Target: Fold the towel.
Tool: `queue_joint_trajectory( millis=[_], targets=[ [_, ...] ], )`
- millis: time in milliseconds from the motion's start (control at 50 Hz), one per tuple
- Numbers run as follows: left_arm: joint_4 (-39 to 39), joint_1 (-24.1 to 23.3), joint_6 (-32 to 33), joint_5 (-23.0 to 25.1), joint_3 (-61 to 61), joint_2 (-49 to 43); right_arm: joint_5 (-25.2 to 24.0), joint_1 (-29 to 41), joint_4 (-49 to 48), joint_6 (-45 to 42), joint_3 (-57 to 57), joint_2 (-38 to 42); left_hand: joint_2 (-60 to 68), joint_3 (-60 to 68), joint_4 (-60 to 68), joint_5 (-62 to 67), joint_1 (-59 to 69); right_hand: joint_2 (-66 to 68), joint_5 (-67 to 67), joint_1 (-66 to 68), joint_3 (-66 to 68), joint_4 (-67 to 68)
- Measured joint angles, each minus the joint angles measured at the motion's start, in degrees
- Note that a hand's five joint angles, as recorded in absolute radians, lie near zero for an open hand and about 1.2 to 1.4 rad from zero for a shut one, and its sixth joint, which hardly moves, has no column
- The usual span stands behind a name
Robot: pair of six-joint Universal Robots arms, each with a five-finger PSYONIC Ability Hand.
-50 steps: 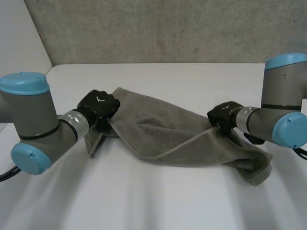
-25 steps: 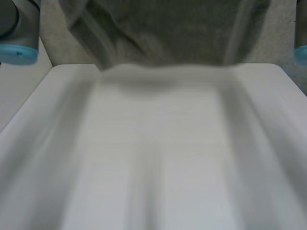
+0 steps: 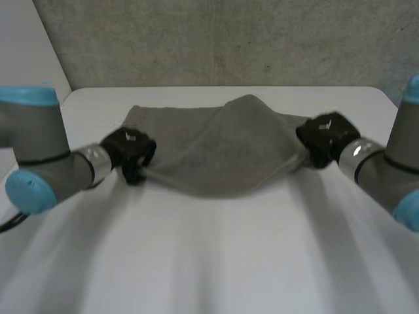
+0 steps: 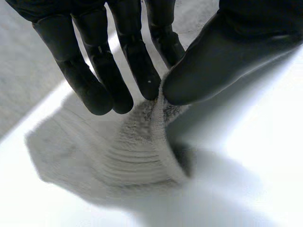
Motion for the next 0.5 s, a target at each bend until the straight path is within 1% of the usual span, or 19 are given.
queue_joint_trajectory(
  millis=[100, 160, 220, 340, 440, 500],
  targets=[
    [1.35, 0.30, 3.35, -0.04, -9.72, 3.40, 0.05, -0.34, -0.51, -0.17, 6.59, -2.03, 0.00, 0.03, 0.00, 0.00, 0.00, 0.00, 0.00, 0.00, 0.00, 0.00],
    [2.53, 0.38, 4.12, -0.07, -13.11, 5.09, 0.08, -1.00, -0.97, 0.05, 9.04, -4.09, 0.00, 0.05, 0.00, 0.00, 0.00, 0.00, 0.00, 0.00, 0.00, 0.00],
    [5.38, 0.41, 4.41, -0.19, -16.19, 6.97, 0.12, -2.46, -2.10, 0.58, 11.80, -7.14, 0.00, 0.05, 0.00, 0.00, 0.00, 0.00, 0.00, 0.00, 0.00, 0.00],
    [11.24, 0.37, 4.29, -0.57, -19.21, 9.35, 0.32, -4.76, -5.71, 2.53, 15.71, -11.67, 0.00, 0.05, 0.00, 0.00, 0.00, 0.00, 0.00, 0.00, 0.00, 0.00],
    [15.40, 0.33, 4.13, -1.15, -19.72, 9.81, 0.40, -6.59, -9.00, 5.12, 17.96, -12.75, 0.00, 0.05, 0.00, 0.00, 0.00, 0.00, 0.00, 0.00, 0.00, 0.00],
    [18.35, 0.24, 4.18, -2.71, -19.81, 8.92, 0.29, -7.95, -10.75, 6.77, 19.16, -12.65, 0.00, 0.05, 0.00, 0.00, 0.00, 0.00, 0.00, 0.00, 0.00, 0.00]
  ],
)
